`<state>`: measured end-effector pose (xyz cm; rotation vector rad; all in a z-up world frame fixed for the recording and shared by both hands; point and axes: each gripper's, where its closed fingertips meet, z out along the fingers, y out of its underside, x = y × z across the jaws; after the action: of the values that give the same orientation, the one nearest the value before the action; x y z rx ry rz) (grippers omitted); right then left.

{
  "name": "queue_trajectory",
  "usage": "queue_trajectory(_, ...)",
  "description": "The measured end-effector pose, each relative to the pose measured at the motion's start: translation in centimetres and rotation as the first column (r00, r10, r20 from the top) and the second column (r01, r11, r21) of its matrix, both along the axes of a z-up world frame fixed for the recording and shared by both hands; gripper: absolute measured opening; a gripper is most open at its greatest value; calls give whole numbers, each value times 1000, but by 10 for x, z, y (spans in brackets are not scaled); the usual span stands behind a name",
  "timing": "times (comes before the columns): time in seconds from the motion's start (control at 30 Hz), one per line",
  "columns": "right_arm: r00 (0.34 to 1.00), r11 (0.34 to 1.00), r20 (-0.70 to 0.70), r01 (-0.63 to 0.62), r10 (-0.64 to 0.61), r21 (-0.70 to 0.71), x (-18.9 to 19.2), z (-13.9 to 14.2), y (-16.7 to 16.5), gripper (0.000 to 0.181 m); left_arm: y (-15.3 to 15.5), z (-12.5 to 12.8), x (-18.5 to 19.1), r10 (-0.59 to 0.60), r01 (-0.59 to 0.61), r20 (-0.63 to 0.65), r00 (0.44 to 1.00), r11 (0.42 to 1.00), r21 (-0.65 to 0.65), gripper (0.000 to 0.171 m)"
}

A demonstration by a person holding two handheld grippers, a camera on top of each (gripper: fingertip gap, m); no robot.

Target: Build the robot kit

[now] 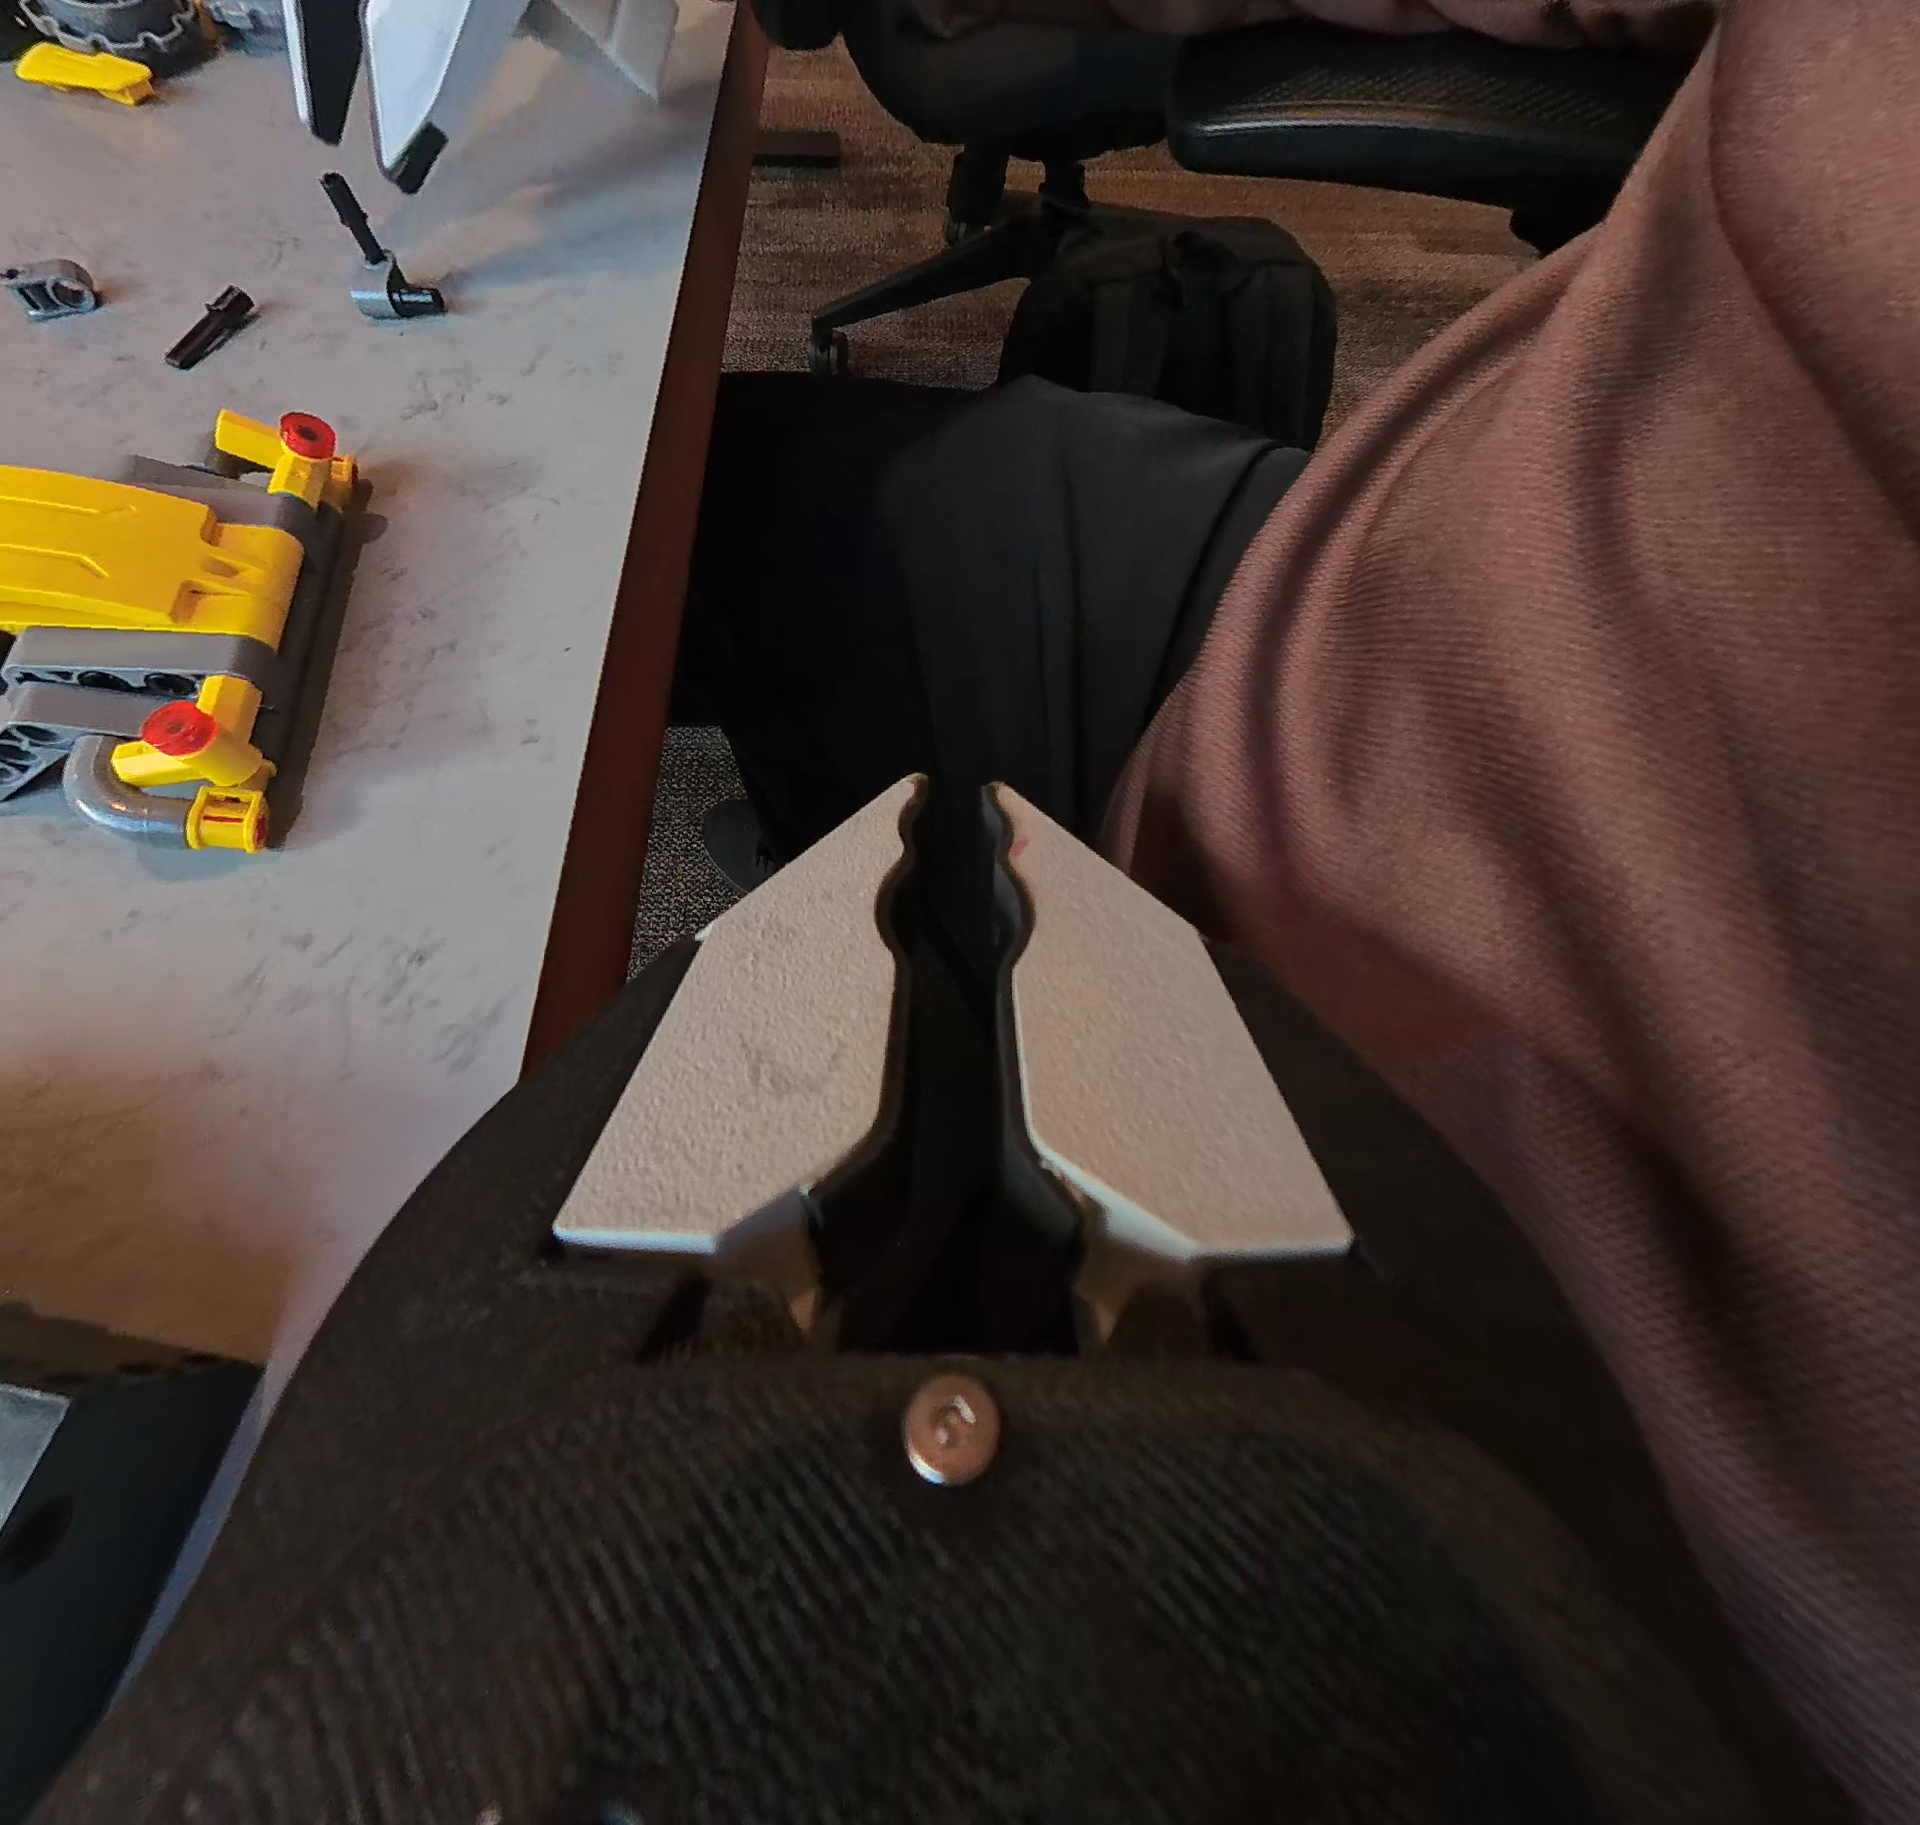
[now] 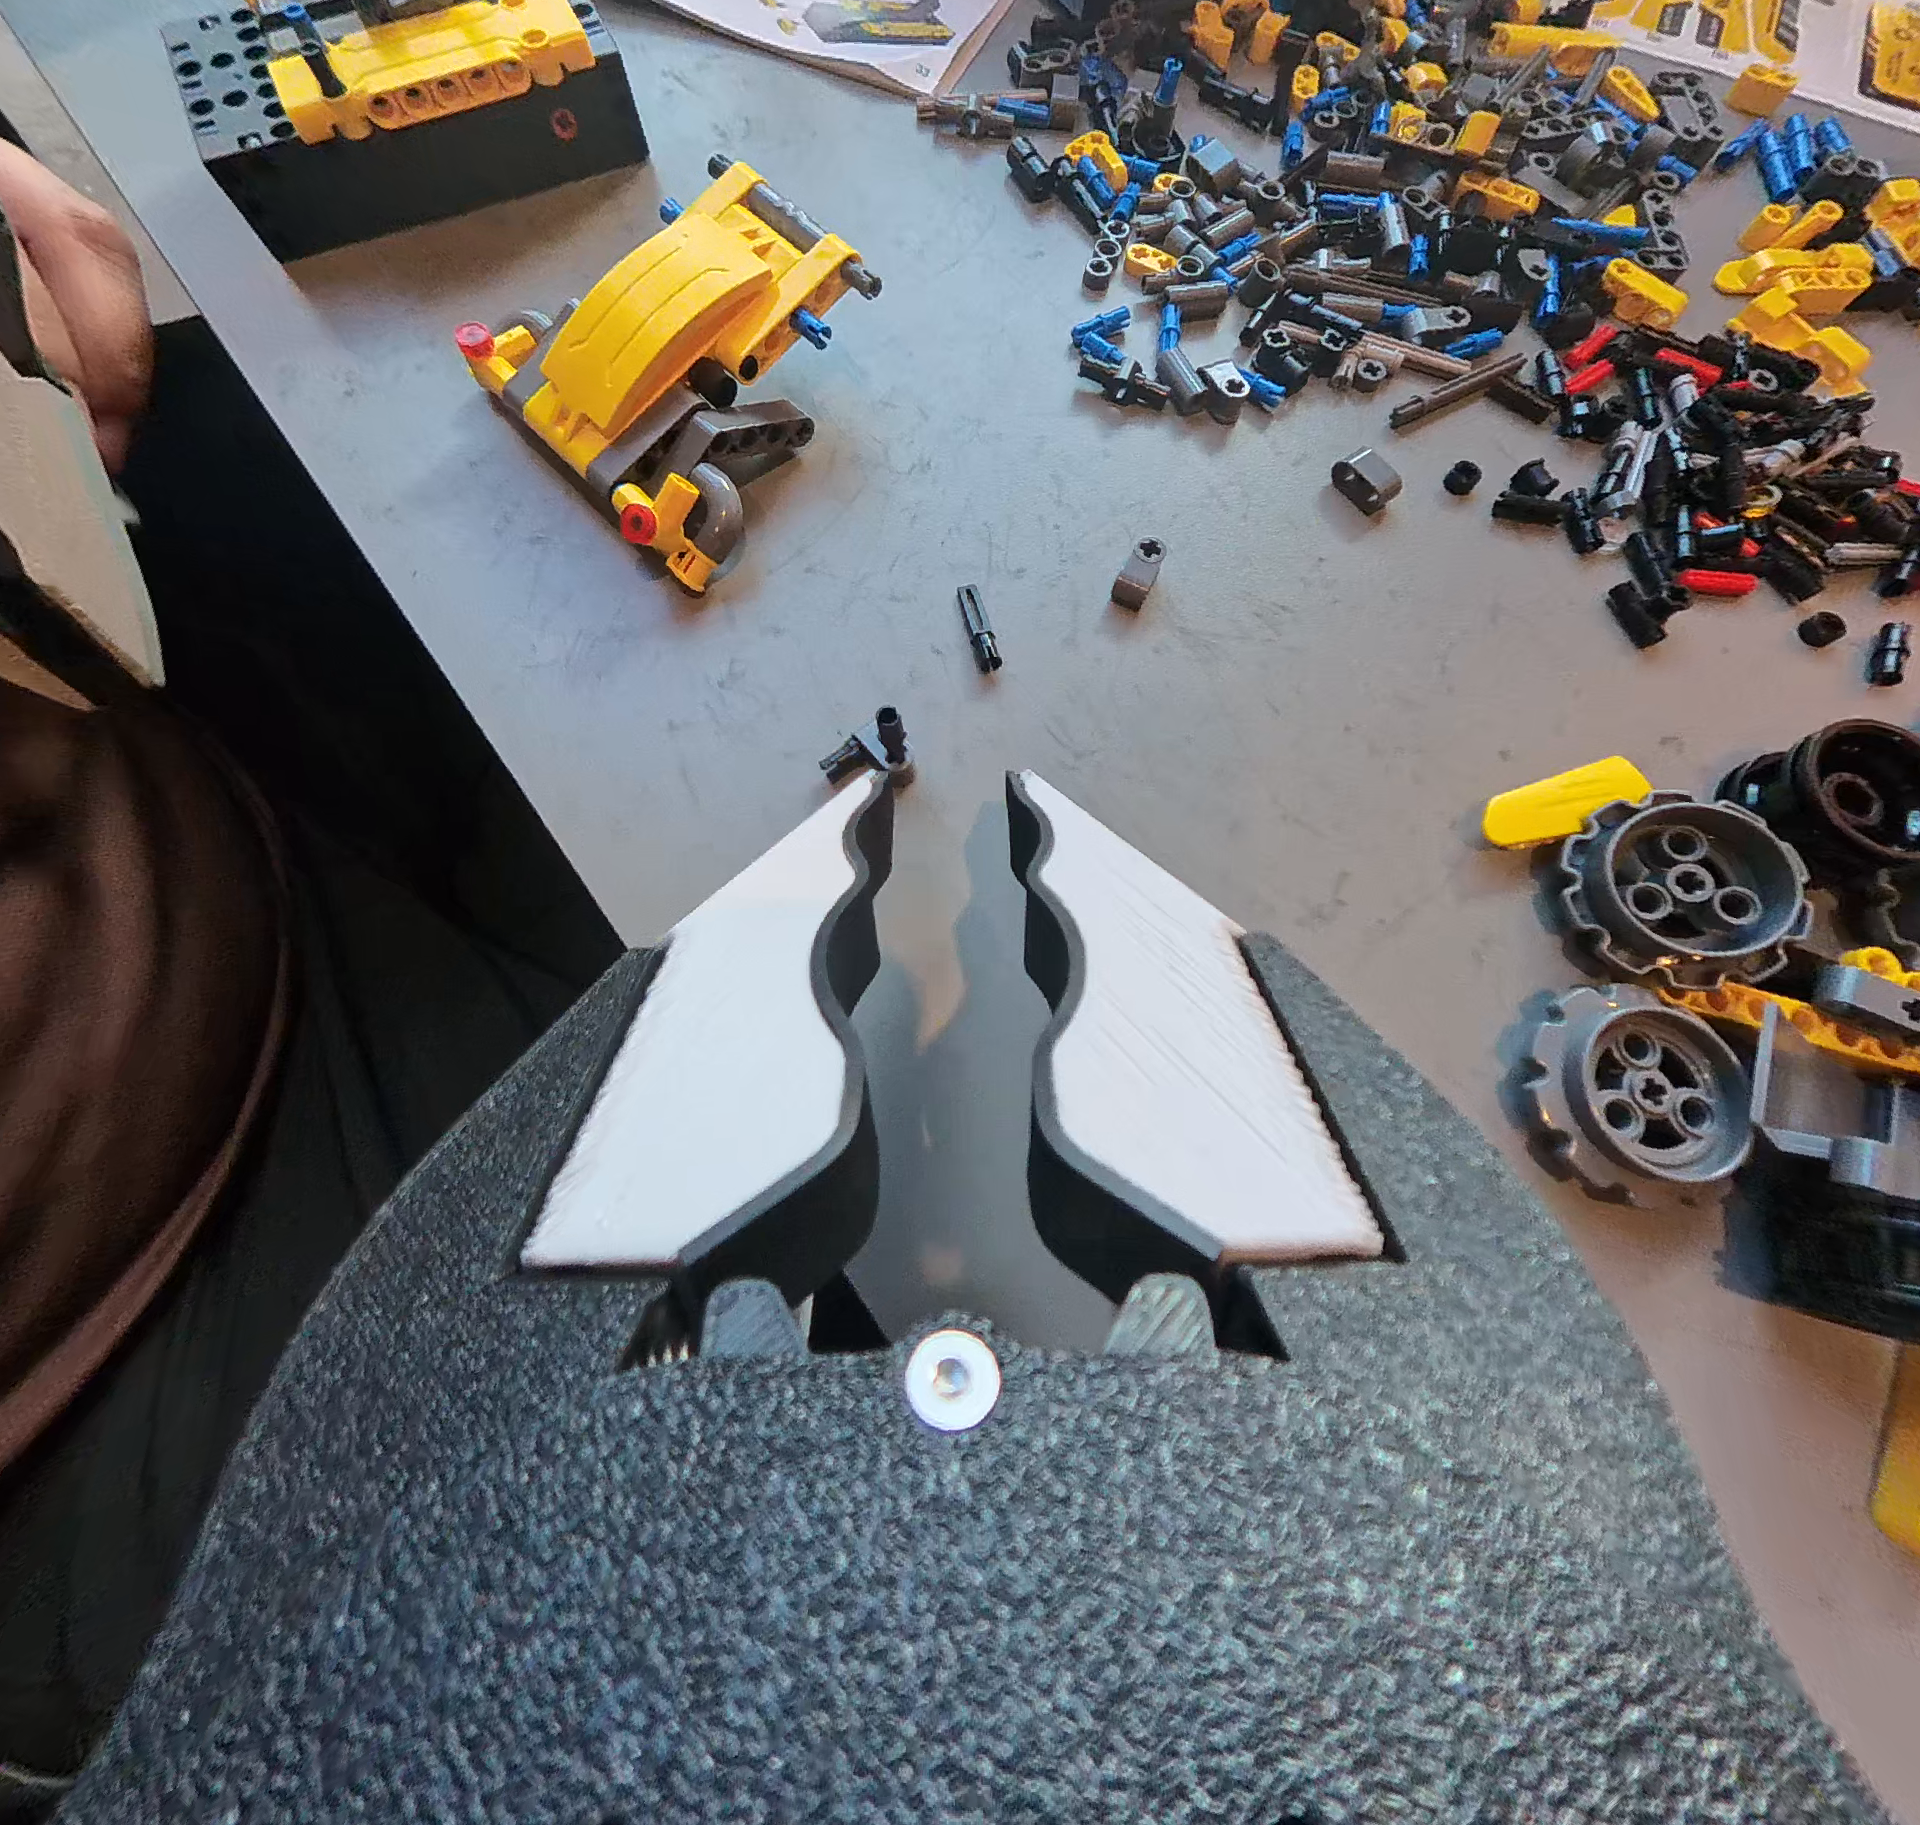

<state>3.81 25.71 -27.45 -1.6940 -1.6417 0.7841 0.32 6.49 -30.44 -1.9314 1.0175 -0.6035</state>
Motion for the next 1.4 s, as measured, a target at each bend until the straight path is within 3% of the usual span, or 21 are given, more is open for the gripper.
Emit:
queue_trajectory(0.3,979,975,70,-198,191,100,-2,4,6,19,4,2,0,17,-17,3,1000,1000,18,6)
queue_trajectory(0.47,945,944,97,-320,313,77,-10,2,-6,21,5,2,6,20,-19,-10,1000,999,33,6)
queue_trajectory(0.63,923,926,139,-372,360,71,-17,-14,-11,18,12,11,11,52,-50,-26,998,996,80,7)
queue_trajectory(0.7,916,922,135,-385,377,44,-18,-18,-14,5,18,18,9,82,-78,-34,996,991,106,8)
queue_trajectory(0.8,936,942,117,-336,333,2,-18,-16,-12,5,29,30,4,126,-119,-34,992,982,146,12)
queue_trajectory(0.93,966,956,23,-250,256,-157,-25,4,-22,5,51,60,-4,179,-149,-81,981,946,287,19)
queue_trajectory(1.1,965,860,-93,-260,244,-440,-31,34,-67,4,81,91,-11,232,-98,-222,947,867,489,21)
queue_trajectory(1.27,953,723,-160,-300,258,-622,-31,52,-109,5,85,90,3,211,31,-349,913,818,575,22)
queue_trajectory(1.4,951,681,-156,-301,268,-668,-28,50,-126,5,70,85,14,164,104,-388,907,805,583,9)
